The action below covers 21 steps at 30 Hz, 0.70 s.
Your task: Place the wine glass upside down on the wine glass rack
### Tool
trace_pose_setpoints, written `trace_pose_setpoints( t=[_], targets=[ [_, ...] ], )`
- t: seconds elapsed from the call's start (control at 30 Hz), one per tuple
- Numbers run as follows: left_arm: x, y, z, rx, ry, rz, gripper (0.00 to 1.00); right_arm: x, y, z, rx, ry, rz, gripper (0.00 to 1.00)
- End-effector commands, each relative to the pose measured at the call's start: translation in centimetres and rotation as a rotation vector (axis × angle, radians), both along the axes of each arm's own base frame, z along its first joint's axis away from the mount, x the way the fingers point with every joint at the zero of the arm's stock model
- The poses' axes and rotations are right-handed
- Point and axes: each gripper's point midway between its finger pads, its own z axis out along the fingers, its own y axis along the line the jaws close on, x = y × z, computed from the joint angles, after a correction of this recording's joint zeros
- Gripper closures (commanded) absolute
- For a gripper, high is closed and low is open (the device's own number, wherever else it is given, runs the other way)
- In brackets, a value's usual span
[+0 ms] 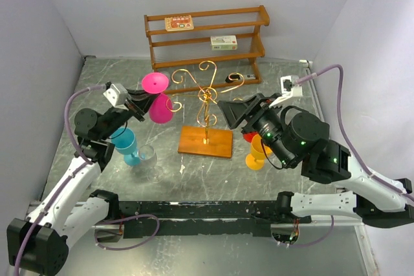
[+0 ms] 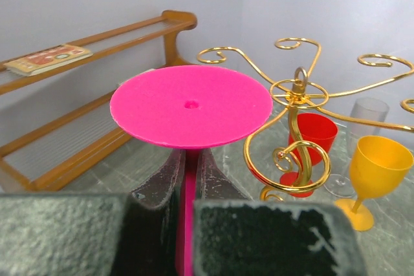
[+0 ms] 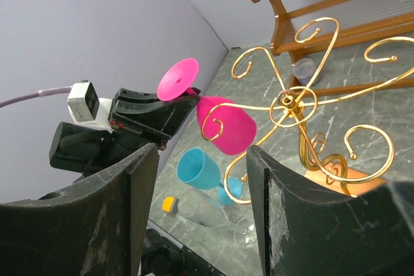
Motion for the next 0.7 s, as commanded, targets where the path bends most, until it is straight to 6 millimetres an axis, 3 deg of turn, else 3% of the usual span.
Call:
trace_pose_setpoints(
  t=[0.0, 0.27, 0.67],
  targets=[
    [-1.6, -1.6, 1.8, -0.007, -0.133, -0.126, 0.93, 0.4, 0.1, -0.4, 0.005, 0.026, -0.032, 0.43],
    [-1.8, -2.9, 1.1, 0.056, -0.130, -0.218, 0.93, 0.6, 0.4, -1.5, 0.000, 0.036, -0.045, 0.42],
    [-0.2, -4.1, 0.7, 0.069, -0.161, -0.274, 0.93, -0.3, 0.4, -0.6, -0.027, 0.021, 0.018, 0.42]
  ],
)
